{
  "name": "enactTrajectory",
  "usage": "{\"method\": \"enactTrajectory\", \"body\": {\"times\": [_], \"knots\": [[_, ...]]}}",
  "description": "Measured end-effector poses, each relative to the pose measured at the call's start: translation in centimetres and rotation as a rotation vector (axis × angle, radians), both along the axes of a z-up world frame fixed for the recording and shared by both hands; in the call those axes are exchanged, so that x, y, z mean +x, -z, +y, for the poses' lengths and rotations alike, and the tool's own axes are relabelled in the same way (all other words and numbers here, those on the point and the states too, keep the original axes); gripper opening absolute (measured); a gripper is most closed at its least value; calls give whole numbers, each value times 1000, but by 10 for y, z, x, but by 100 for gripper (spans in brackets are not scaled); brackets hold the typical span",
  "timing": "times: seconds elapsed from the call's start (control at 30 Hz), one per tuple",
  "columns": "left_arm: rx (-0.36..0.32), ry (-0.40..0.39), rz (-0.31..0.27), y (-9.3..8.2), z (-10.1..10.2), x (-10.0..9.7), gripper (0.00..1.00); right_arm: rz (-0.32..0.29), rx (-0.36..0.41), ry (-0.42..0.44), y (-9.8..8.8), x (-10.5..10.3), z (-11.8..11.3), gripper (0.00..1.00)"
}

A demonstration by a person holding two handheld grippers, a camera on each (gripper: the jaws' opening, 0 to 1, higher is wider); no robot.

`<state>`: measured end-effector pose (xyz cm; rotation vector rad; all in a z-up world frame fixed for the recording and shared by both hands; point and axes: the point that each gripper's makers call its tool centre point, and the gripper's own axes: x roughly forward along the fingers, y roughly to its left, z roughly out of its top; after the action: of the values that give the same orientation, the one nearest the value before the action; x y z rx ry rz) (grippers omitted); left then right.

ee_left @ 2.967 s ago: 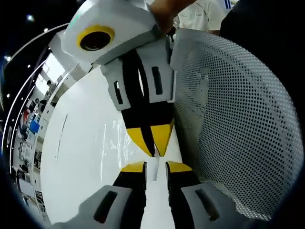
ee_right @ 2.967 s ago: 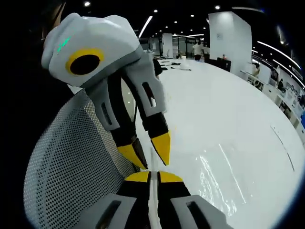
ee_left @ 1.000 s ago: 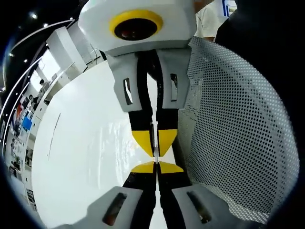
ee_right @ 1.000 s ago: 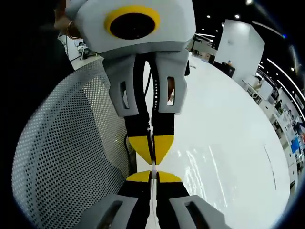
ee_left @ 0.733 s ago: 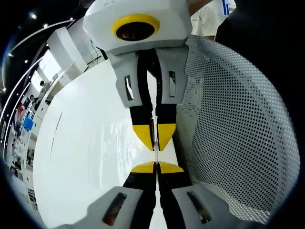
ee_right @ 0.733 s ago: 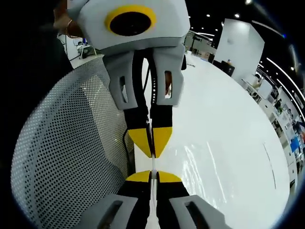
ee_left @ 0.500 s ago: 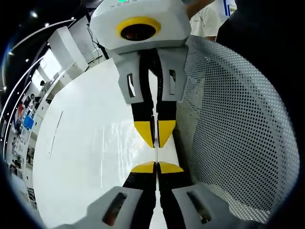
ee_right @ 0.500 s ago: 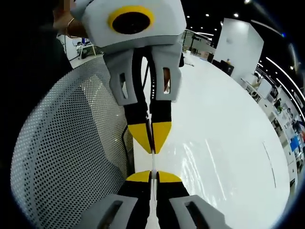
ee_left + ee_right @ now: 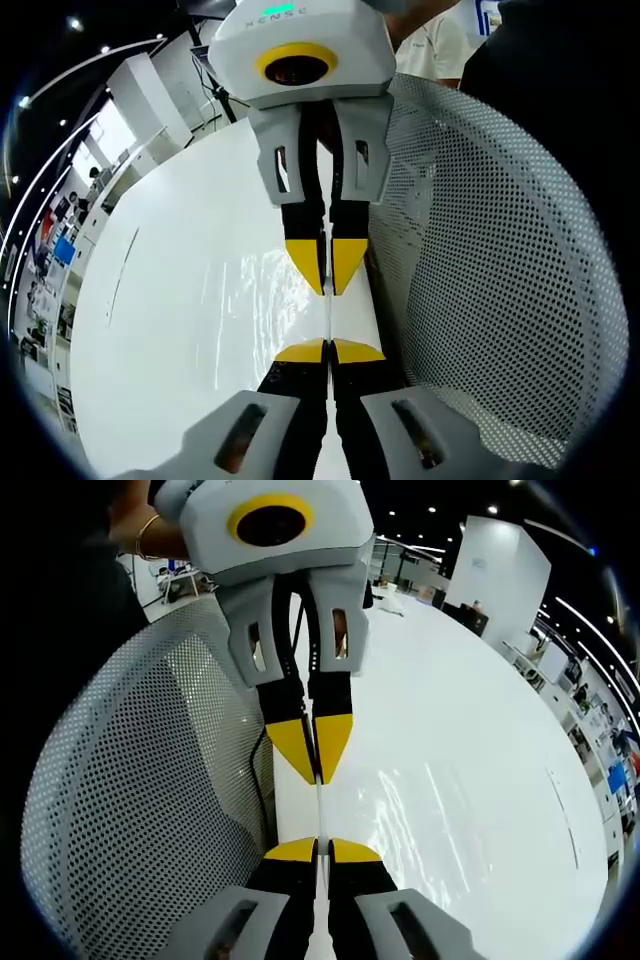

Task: Open the resealable bag by pulling the two sides of the seal apart until the entire bag opening is separated and visibly accessible.

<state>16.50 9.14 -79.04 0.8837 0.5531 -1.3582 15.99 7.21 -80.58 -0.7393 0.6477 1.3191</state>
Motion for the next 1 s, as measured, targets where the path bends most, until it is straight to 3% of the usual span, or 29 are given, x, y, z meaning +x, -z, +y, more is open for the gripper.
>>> {"method": "enactTrajectory", "body": {"times": [1.0], "knots": [[5, -10, -1, -1, 8, 1, 0, 7, -25, 19, 5, 0, -16, 0]]}}
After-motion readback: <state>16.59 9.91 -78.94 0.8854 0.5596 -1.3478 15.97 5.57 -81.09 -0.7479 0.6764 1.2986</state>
